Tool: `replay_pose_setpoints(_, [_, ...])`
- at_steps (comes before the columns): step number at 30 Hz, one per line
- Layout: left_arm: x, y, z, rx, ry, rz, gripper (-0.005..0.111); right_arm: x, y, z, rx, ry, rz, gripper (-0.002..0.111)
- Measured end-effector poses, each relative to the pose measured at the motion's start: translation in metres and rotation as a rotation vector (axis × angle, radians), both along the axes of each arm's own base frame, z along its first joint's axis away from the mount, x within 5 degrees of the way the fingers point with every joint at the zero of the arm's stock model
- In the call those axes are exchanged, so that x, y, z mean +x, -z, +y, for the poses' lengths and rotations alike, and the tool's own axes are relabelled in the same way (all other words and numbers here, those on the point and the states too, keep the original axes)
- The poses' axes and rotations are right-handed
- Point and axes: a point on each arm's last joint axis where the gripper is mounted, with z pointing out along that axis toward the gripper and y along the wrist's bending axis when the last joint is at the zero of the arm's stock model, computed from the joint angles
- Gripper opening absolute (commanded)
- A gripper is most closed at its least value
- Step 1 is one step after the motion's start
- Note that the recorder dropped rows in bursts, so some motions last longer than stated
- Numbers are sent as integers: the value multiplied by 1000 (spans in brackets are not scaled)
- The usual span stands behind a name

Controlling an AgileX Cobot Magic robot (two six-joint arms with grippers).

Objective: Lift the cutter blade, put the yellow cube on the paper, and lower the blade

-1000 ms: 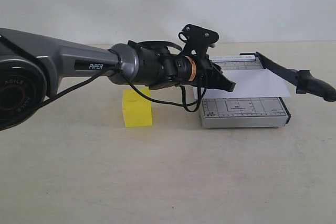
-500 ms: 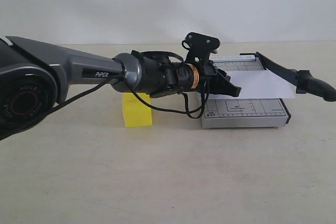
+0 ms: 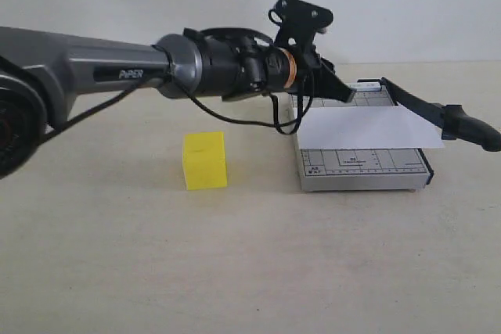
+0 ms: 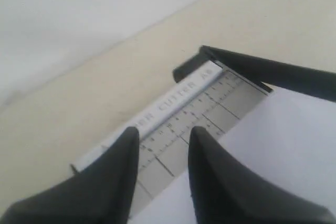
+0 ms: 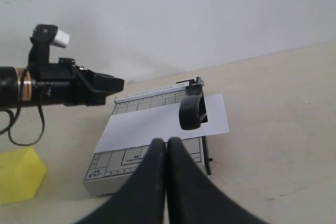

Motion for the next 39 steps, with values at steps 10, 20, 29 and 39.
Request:
replay_pose_setpoints(10, [-30,-72,65,81,-78,-40,4,0,0,0,0,0,0,0])
replay_pose_setpoints(20, [-110,-110,158,58,-132,22,4,-4,-3,-1,10,1,-41,0])
replay_pose_setpoints(29, [-204,-173,261,-97,-225,-129,4,-4,-3,-1,10,0,-40,0])
replay_pose_setpoints(39, [-320,-210,386,-511,-324,-418,4,-4,-3,-1,10,0,-40,0])
